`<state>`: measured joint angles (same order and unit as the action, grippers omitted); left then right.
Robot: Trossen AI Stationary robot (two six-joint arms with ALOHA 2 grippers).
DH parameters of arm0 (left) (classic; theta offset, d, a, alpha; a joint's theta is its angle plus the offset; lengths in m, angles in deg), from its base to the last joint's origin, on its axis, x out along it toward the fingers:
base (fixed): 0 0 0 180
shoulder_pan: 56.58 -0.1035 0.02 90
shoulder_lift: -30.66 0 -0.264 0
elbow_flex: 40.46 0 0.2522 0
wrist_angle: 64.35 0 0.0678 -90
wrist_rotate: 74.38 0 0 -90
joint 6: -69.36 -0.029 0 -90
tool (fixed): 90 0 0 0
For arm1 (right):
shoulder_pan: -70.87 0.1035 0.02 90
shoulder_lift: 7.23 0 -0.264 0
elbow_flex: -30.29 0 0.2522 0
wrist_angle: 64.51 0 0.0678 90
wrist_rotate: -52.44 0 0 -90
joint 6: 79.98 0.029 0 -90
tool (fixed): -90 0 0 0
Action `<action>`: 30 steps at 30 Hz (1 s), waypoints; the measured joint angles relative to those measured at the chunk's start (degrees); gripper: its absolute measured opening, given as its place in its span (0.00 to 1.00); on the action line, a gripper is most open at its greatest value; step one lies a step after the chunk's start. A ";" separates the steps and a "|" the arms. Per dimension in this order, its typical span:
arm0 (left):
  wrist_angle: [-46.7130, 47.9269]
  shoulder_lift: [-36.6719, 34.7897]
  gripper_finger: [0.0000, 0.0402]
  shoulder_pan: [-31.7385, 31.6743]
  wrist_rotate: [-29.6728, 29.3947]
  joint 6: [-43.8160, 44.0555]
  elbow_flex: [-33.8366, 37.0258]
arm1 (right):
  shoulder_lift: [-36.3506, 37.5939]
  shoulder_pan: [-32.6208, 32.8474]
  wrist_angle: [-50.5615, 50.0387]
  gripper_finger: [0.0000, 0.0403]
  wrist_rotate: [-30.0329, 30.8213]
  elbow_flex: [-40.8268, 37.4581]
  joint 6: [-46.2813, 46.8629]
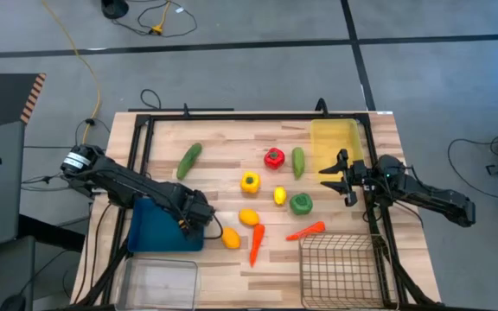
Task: Sort produce into baskets
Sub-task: Put the bottom yellow bell pepper into the blue bin, then put the yellow bell pepper into the blue bin
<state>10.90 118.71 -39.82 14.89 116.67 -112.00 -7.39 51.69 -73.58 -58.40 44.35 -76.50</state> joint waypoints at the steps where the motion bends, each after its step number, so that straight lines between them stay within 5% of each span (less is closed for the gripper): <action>1: 0.01 0.00 0.86 0.00 0.00 0.01 0.00 | 0.00 0.00 0.02 0.49 0.00 0.00 0.00; 8: 0.01 0.00 0.99 0.00 0.47 -2.41 0.00 | 0.01 0.00 0.01 0.49 -0.02 0.00 0.01; 15: 0.76 0.02 0.94 -1.59 5.52 -2.62 -0.86 | 0.00 0.00 0.02 0.49 -0.04 0.00 0.42; 30: -0.39 0.02 0.94 -1.81 -0.66 -9.74 -14.28 | 0.01 0.00 0.02 0.49 -0.07 0.00 1.46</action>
<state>10.52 118.73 -41.64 14.23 106.93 -126.28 -7.38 51.69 -73.56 -58.47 44.35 -75.03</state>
